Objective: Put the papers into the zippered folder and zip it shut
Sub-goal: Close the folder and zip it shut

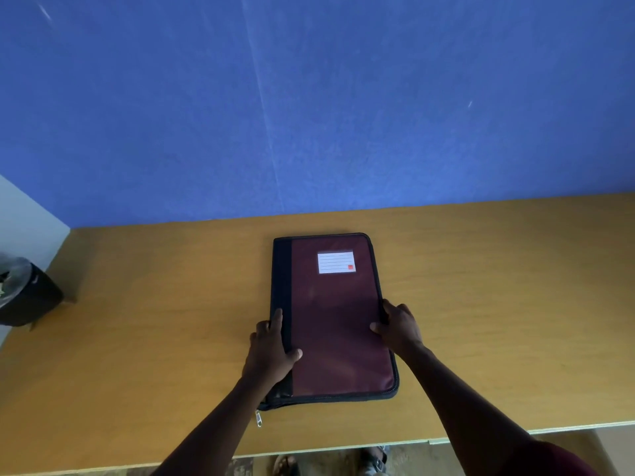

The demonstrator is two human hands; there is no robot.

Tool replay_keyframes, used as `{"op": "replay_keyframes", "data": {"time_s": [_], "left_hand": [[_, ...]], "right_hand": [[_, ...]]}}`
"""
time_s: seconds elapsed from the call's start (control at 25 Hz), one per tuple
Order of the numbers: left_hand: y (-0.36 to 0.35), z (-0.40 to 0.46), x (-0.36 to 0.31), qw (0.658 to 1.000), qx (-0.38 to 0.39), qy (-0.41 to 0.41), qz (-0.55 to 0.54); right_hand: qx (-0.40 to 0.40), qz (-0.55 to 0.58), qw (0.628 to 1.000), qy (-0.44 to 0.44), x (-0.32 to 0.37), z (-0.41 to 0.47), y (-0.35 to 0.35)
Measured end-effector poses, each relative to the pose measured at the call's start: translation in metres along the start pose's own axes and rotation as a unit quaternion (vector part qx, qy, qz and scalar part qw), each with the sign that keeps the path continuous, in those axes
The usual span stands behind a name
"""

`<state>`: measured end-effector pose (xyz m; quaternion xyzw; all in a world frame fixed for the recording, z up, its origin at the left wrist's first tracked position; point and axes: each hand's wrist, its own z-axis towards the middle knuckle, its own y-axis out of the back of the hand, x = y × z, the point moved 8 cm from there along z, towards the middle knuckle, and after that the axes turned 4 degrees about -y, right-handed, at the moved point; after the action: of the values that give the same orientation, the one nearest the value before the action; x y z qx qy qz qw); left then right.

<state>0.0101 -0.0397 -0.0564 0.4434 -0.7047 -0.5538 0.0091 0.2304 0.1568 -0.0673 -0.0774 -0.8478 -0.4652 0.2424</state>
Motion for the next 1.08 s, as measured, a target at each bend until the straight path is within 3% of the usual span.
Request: {"op": "replay_keyframes", "data": {"time_s": [0.36,0.64,0.84,1.08], "left_hand": [[-0.001,-0.001,0.007,0.999,-0.021,-0.012,-0.024],[-0.001,-0.03,0.045,0.997,-0.02,-0.047,-0.062],[-0.003,-0.059,0.078,0.993,0.01,-0.099,-0.055],[0.001,-0.079,0.092,0.982,0.05,-0.151,-0.102]], "right_hand": [[0.006,0.003,1.0,0.008,0.01,0.002,-0.003],[-0.085,-0.038,0.996,0.004,0.014,-0.04,-0.014],[-0.096,-0.142,0.982,0.079,0.039,-0.079,-0.048],[-0.056,-0.11,0.982,0.146,0.079,-0.131,-0.104]]}}
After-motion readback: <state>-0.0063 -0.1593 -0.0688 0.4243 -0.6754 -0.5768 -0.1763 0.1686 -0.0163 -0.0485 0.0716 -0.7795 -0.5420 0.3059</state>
